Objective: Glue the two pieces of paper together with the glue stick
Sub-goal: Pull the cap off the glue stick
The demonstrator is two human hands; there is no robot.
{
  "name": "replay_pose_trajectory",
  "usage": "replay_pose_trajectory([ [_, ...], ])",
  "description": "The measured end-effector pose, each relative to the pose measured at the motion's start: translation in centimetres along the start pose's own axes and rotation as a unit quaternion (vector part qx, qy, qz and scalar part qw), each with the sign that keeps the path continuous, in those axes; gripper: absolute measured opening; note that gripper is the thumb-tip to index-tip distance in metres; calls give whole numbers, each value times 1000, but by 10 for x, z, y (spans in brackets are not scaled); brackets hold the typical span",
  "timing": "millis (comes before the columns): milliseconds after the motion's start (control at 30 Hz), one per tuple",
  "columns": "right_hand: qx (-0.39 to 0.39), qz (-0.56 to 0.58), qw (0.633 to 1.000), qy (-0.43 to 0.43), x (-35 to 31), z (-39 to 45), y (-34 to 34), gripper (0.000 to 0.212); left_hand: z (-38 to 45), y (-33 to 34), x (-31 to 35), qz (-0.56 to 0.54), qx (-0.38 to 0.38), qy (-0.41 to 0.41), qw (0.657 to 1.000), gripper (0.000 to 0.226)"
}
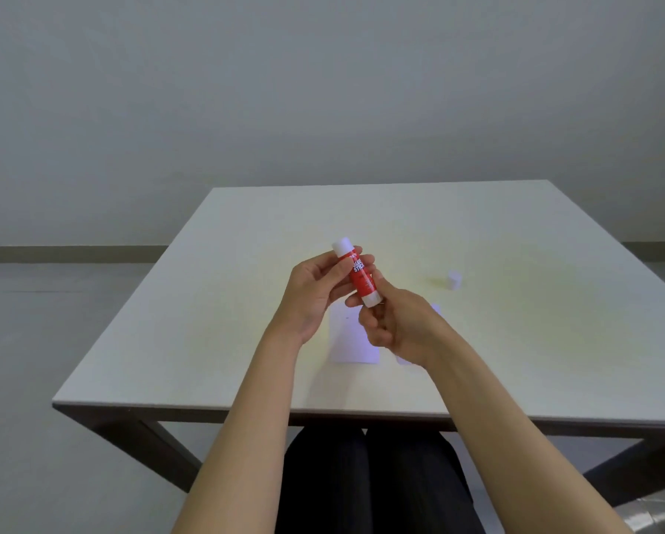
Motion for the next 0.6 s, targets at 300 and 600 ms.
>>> replay_pose_trajectory([
  [300,209,103,943,-237,-13,-5,-14,25,5,11,-4,-6,109,65,992,13],
  [600,141,60,961,-231,-22,-12,-27,14,5,18,8,25,104,98,989,11],
])
Point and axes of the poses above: each hand's wrist, its own z-axis towards the middle knuckle, its own y-axis out of the palm, x = y × z, the point moved 7 cm from there along z, towards the middle knuckle, and after that the axes turned 13 degrees about -z, right-handed, at the moved point
